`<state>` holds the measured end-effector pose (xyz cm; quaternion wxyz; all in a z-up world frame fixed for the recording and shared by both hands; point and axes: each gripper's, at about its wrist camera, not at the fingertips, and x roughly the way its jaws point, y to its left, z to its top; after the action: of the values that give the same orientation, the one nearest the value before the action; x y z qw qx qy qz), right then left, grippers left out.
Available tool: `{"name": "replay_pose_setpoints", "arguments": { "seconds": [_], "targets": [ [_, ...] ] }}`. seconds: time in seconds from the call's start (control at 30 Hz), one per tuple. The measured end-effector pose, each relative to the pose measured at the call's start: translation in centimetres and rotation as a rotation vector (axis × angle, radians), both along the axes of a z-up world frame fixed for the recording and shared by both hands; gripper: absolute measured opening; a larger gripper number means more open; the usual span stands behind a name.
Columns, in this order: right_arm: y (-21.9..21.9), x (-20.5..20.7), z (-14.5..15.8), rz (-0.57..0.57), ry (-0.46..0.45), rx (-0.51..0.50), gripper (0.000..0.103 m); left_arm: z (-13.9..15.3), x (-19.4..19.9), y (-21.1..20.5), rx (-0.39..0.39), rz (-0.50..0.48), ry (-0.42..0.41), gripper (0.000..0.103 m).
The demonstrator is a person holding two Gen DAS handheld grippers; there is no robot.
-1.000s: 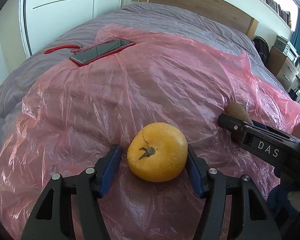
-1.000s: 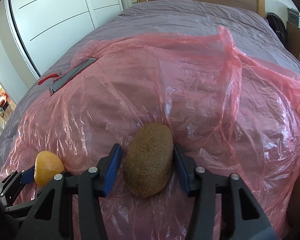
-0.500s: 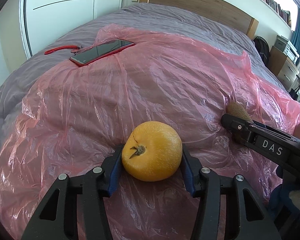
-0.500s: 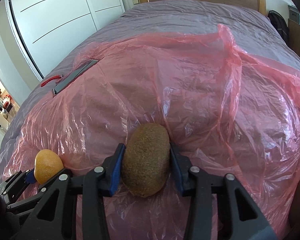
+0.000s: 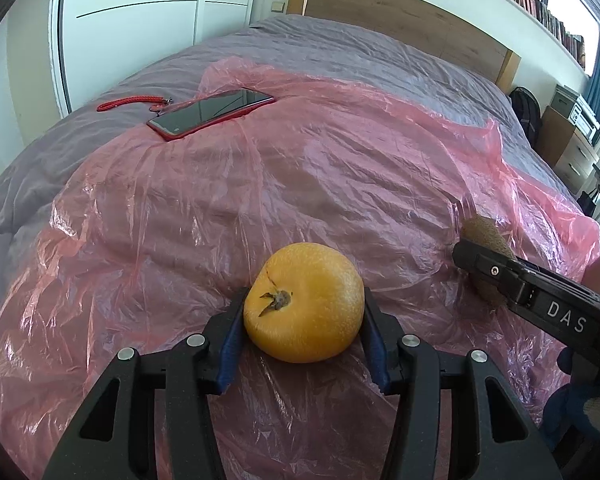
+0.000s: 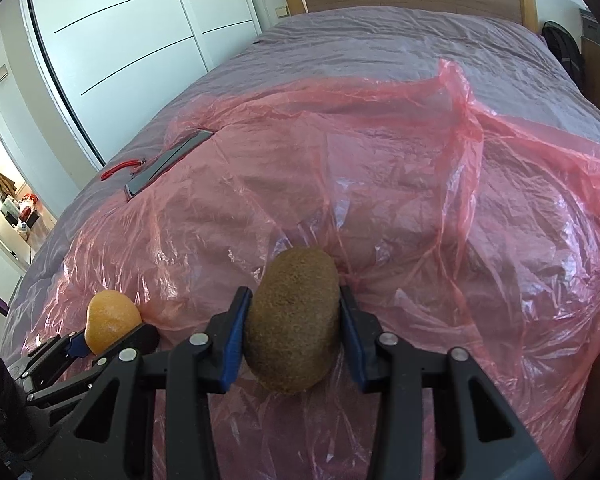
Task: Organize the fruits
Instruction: 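Carry the yellow pear and kiwi past the kettle into the green tray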
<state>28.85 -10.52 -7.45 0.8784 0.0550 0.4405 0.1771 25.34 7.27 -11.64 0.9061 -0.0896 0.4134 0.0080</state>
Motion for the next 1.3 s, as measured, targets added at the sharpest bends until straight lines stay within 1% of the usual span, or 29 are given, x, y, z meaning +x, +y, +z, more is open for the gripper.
{"name": "replay_pose_setpoints", "arguments": {
  "seconds": [0.23,0.5,0.77,0.87,1.1,1.23,1.3],
  "targets": [
    [-0.5,-1.6,1.3,0.011,-0.022,0.011,0.047,0.9,-0.5,-0.2,0.004,0.009,-0.033,0.046],
    [-1.4,-4.2,3.5,0.033,-0.053,0.002,0.047,2.8,-1.9,-0.9,0.017,0.015,-0.108,0.046],
    [-2.0,-9.3,5.0,0.104,-0.048,-0.063,0.047,5.7,-4.6,-1.0,0.044,0.057,-0.172,0.046],
    [-2.9,-11.6,5.7,0.116,-0.047,-0.070,0.047,6.3,-6.0,-1.7,0.055,0.053,-0.171,0.046],
    [-6.1,-16.0,6.8,0.095,-0.032,-0.053,0.047,6.5,-9.9,-3.7,0.090,0.005,-0.114,0.046],
    [-8.4,-19.0,7.6,0.072,-0.036,-0.040,0.047,8.1,-12.2,-5.3,0.096,-0.044,-0.114,0.046],
    [-9.6,-20.2,7.7,0.058,-0.035,-0.036,0.047,9.2,-13.3,-6.8,0.109,-0.080,-0.122,0.046]
  ]
}}
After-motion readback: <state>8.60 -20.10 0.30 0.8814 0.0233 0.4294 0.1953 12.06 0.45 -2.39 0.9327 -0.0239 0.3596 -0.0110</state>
